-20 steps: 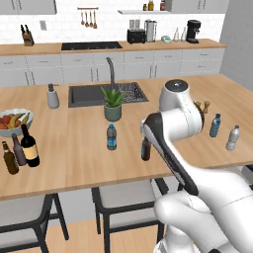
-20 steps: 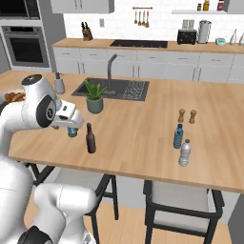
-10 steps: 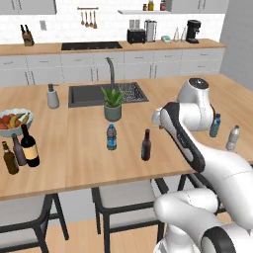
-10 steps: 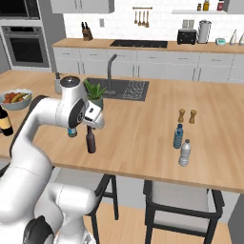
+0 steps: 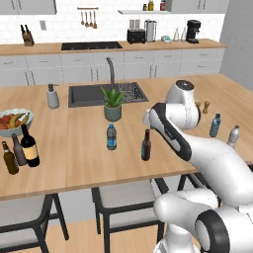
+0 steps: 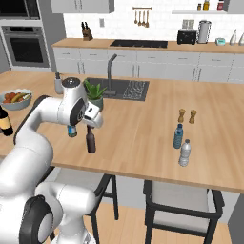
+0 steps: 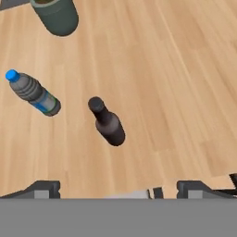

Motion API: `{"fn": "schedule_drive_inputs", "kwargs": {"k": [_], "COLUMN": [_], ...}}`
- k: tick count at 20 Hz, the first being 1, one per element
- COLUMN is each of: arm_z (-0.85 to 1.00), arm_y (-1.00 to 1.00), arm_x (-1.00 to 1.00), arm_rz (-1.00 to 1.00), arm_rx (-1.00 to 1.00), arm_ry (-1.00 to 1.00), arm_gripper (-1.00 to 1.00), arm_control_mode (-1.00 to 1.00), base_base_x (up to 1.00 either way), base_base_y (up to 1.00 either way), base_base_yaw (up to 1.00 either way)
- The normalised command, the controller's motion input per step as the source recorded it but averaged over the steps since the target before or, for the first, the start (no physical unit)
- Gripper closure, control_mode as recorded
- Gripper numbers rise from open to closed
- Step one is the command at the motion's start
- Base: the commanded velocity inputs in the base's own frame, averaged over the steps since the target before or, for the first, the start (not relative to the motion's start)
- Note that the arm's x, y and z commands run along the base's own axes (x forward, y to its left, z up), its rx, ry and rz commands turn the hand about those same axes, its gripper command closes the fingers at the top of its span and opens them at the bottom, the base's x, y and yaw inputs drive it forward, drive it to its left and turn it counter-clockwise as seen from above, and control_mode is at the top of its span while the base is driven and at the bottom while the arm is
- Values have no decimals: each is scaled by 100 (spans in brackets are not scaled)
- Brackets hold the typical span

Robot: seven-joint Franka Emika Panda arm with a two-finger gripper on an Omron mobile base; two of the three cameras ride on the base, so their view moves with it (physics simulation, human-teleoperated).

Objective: Move the plastic bottles in the middle to the plastics group, and the glass bottles in the middle to the glass group.

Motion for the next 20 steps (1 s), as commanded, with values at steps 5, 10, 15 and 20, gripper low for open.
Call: {"fn": "schedule_drive_inputs", "kwargs": {"k": [5, 10, 15, 20], "arm_z": [-28, -25, -26, -18], "arm_y": [8, 1, 0, 0], "arm_x": [11, 9, 30, 29], "arm_rz": [0, 0, 9, 14], "arm_rx": [0, 0, 0, -3], "arm_ry": [0, 0, 0, 0], "arm_gripper": [-100, -100, -100, -100], "arm_control_mode": [-100, -100, -100, -100], "base_base_x": [0, 0, 0, 0], "base_base_y": [0, 0, 0, 0], "base_base_yaw": [0, 0, 0, 0]}}
